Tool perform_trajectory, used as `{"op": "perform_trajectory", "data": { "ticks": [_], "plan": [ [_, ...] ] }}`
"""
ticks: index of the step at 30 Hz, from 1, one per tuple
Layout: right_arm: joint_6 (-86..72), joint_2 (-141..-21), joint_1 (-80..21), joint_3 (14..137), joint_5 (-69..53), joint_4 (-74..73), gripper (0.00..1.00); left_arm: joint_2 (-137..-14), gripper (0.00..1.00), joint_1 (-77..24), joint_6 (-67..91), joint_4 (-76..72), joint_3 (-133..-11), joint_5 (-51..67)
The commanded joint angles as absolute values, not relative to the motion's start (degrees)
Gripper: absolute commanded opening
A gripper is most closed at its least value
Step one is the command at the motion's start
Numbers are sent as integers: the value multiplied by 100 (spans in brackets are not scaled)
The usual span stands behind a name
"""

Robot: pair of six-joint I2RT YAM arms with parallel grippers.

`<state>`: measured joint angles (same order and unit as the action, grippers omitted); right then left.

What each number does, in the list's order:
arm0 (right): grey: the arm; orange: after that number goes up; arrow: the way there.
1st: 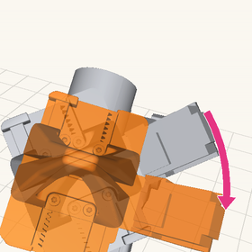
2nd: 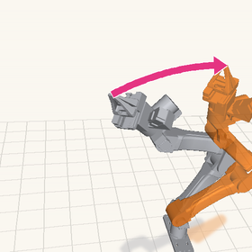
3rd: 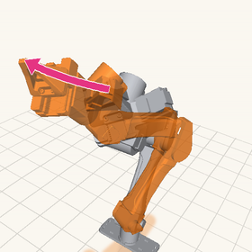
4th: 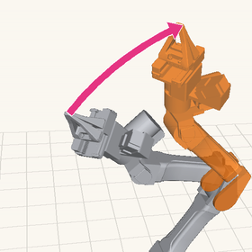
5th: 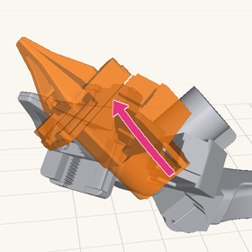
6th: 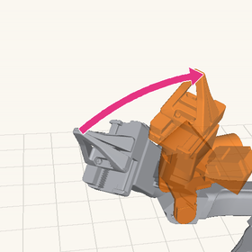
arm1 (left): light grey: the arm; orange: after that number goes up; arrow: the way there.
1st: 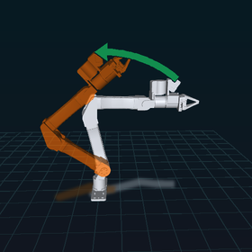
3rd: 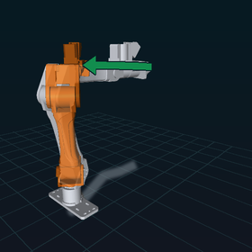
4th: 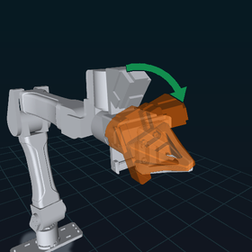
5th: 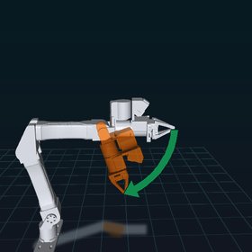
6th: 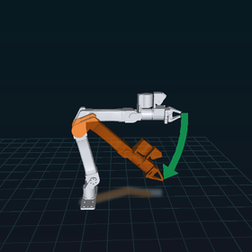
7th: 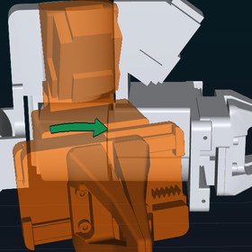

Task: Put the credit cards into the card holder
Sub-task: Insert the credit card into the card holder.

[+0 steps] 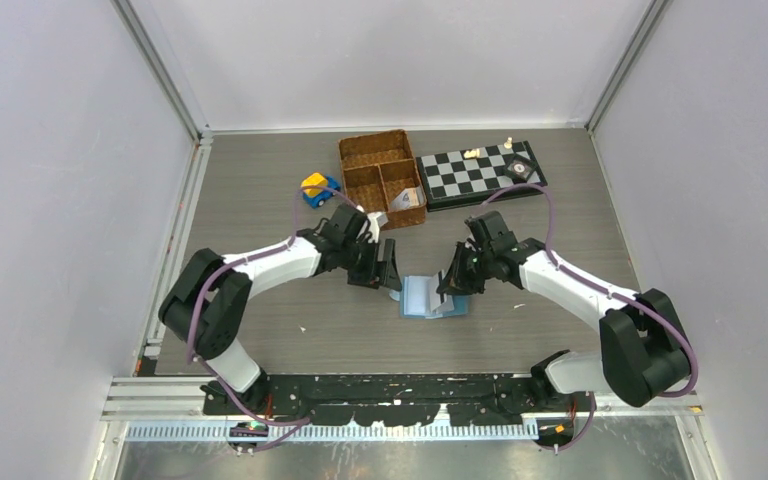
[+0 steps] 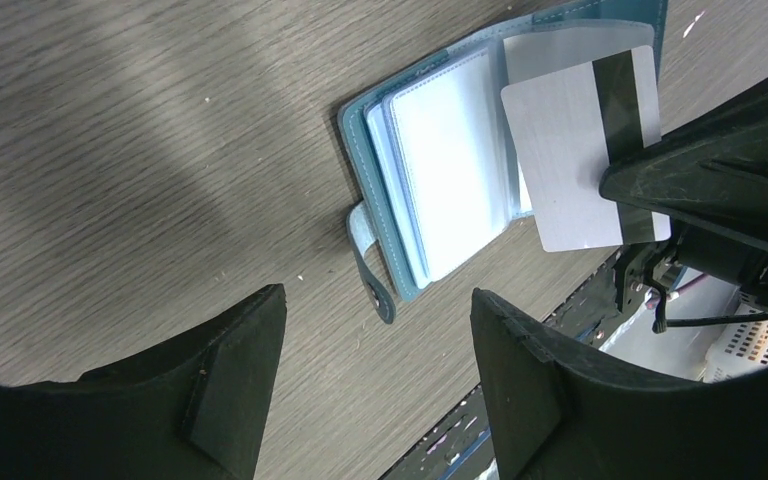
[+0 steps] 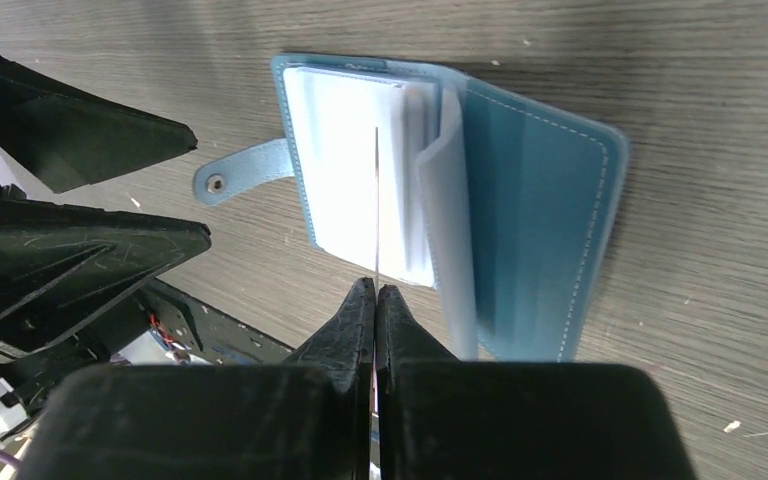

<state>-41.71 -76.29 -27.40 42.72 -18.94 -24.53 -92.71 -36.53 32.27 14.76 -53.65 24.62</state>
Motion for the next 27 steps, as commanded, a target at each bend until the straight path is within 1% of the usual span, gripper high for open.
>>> {"op": "perform_trajectory", "data": {
  "ticks": [1, 5, 10, 15, 21, 27],
  "plan": [
    [-4033, -7506, -2662, 4181, -1824, -2487, 0, -9438, 70, -3784, 3372, 1085, -5444, 2509],
    [-3945, -7441, -2608, 4086, -1947, -2486, 1, -9579, 68, -3851, 3396, 1089, -5446, 2407],
    [-3886, -7477, -2575, 4021, -2032, -2475, 0, -9722, 58, -3897, 3397, 1095, -5484, 2337],
    [-3884, -7519, -2557, 3967, -2162, -2319, 1, -9826, 55, -3920, 3351, 1133, -5523, 2260],
    [-3894, -7470, -2546, 3894, -2201, -2226, 0, -9981, 48, -3920, 3316, 1161, -5537, 2178],
    [-3888, -7325, -2539, 3861, -2220, -2209, 0, -10024, 34, -3929, 3233, 1289, -5558, 1969]
  ]
}}
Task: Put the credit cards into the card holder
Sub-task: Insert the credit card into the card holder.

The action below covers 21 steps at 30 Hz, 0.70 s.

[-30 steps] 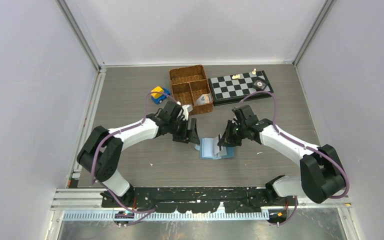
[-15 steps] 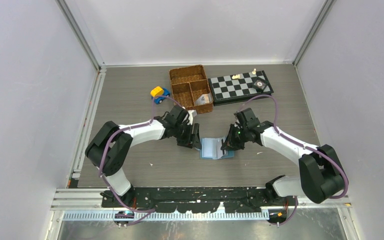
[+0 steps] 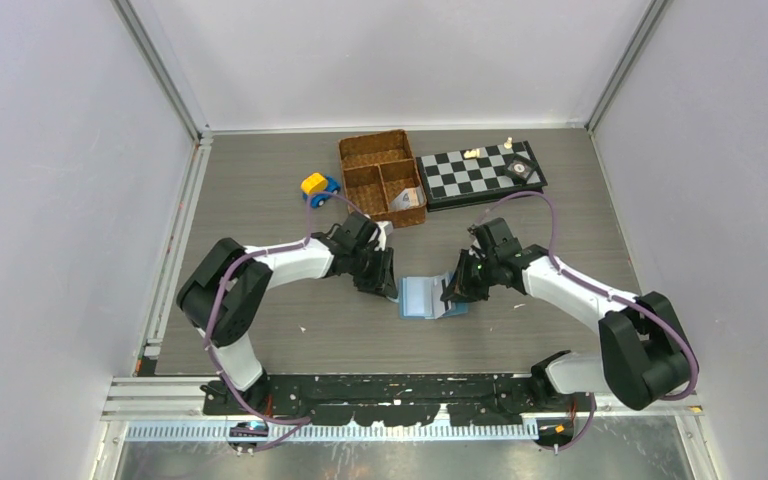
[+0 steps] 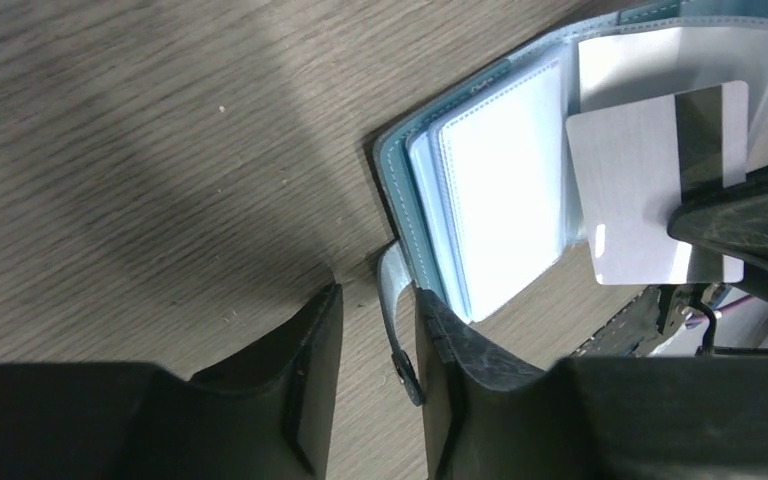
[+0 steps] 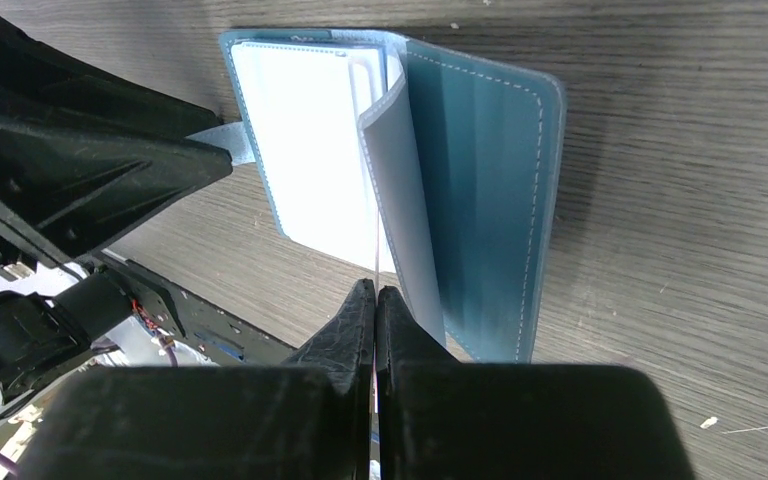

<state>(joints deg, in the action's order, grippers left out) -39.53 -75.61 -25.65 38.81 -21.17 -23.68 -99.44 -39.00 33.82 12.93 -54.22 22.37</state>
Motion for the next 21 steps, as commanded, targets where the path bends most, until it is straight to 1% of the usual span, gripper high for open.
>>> {"op": "perform_trajectory", "data": {
  "ticks": [1, 4, 7, 21],
  "plan": [
    [-3885, -7322, -2539, 3854, -2228, -2211, 0, -10027, 31, -3929, 3221, 1312, -5563, 1936],
    [-3883, -7313, -2540, 3822, -2269, -2174, 1, -10052, 24, -3931, 3207, 1346, -5572, 1900],
    [-3876, -7321, -2536, 3788, -2338, -2105, 1, -10063, 20, -3929, 3186, 1369, -5570, 1859],
    [-3809, -7655, -2540, 3674, -2442, -1857, 1, -10135, 8, -3929, 3130, 1449, -5614, 1771]
  ]
}}
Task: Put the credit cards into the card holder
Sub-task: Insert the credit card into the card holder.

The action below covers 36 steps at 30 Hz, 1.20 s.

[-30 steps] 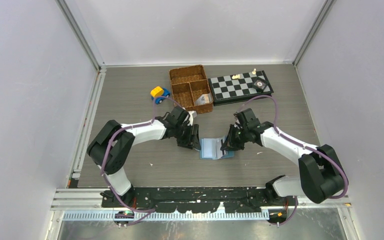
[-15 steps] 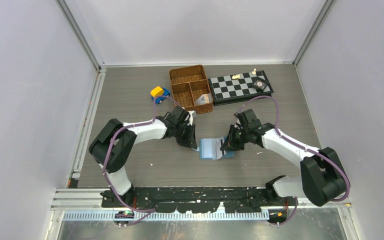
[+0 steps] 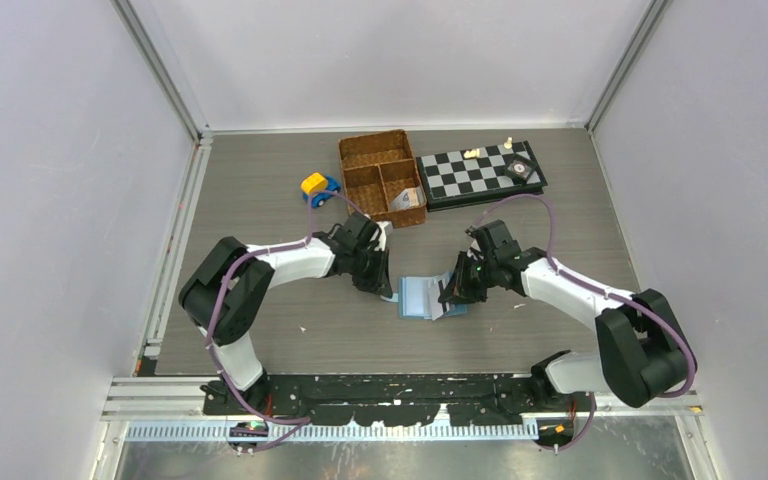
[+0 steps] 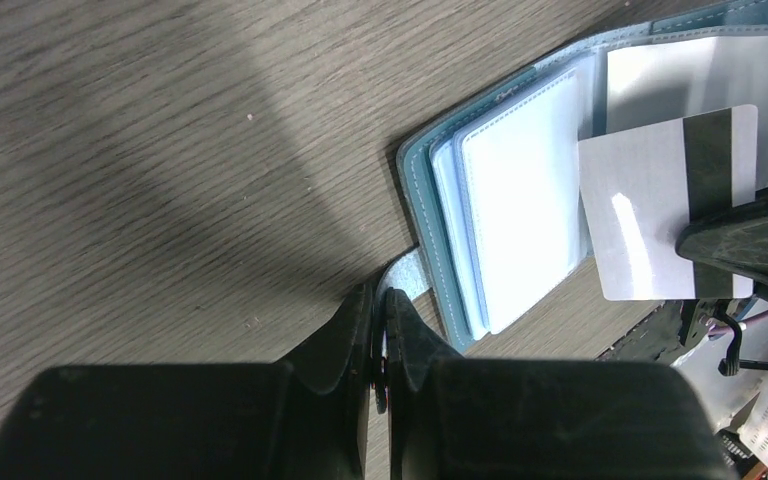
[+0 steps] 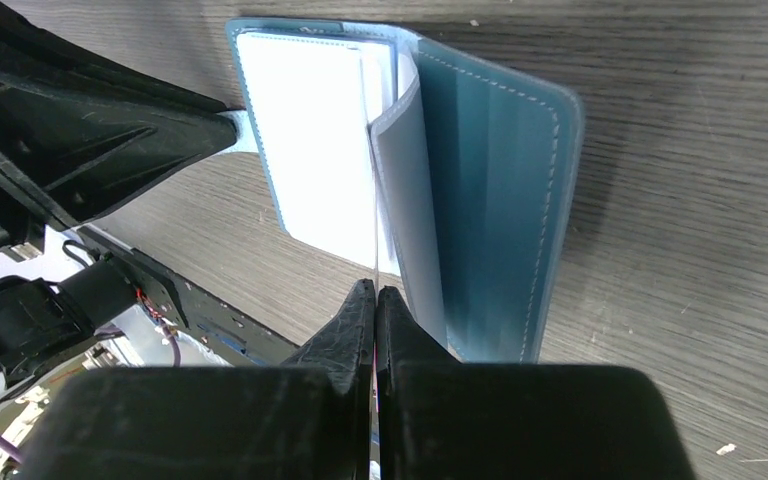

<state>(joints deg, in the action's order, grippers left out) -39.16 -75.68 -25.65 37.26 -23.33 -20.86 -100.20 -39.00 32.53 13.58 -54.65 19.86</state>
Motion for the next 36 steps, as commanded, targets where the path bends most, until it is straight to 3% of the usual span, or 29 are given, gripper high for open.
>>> {"op": "perform_trajectory", "data": {
  "ticks": [1, 11, 36],
  "plan": [
    [-3806, -7675, -2540, 3674, -2439, -1847, 1, -10144, 7, -3933, 3124, 1450, -5616, 1775],
    [-3743, -7808, -2539, 3571, -2131, -1710, 0, -10277, 0, -3929, 3073, 1400, -5647, 1784],
    [-3700, -8185, -2538, 3297, -1723, -997, 0, -10345, 0, -3933, 3044, 1438, -5668, 1711]
  ]
}}
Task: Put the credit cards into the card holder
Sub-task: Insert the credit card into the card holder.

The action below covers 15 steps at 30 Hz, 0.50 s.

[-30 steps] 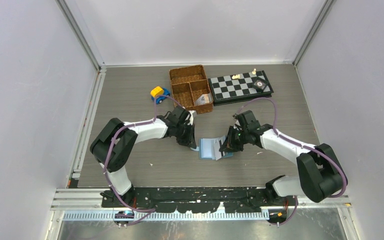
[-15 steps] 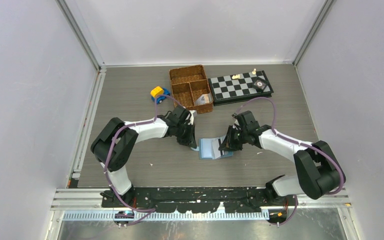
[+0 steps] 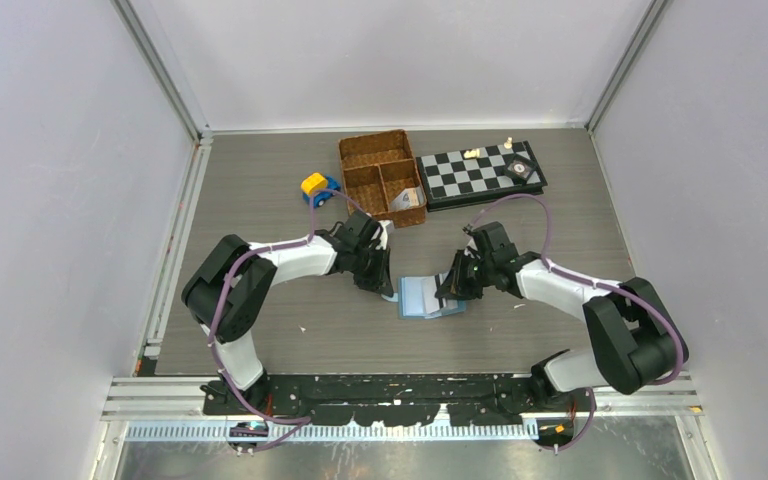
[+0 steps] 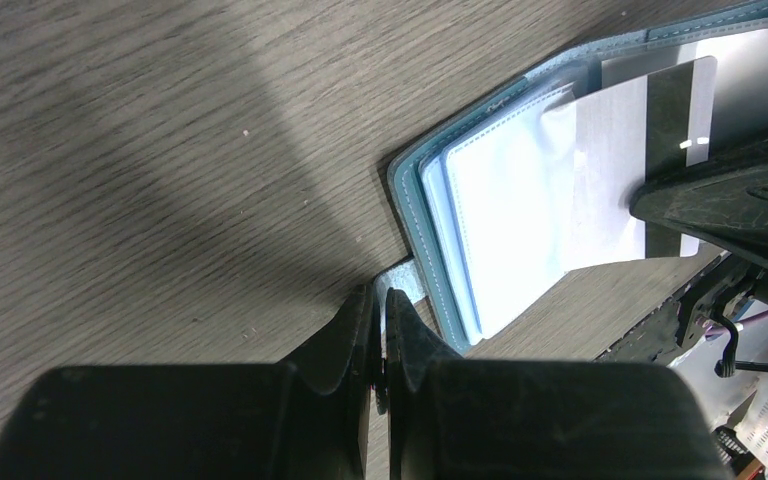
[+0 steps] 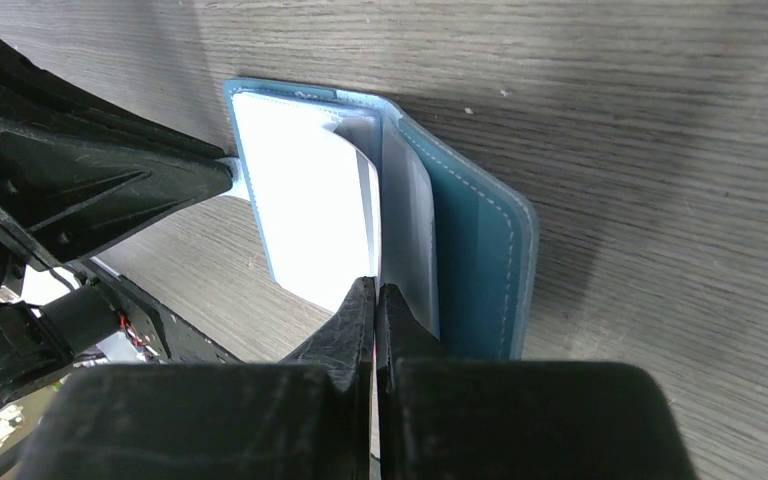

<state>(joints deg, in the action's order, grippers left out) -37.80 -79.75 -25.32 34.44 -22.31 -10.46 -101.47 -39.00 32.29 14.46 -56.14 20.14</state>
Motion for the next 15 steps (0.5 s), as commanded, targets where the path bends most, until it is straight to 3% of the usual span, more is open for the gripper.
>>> {"op": "perform_trajectory", "data": {
  "ticks": [1, 15],
  "plan": [
    [-3694, -8198, -2540, 3284, -1729, -987, 1, -10340, 0, -3932, 3046, 1434, -5669, 1710],
    [-3970, -8205, -2536, 3055, -1916, -861, 0, -10312, 0, -3929, 3063, 1434, -5669, 1731]
  ]
}}
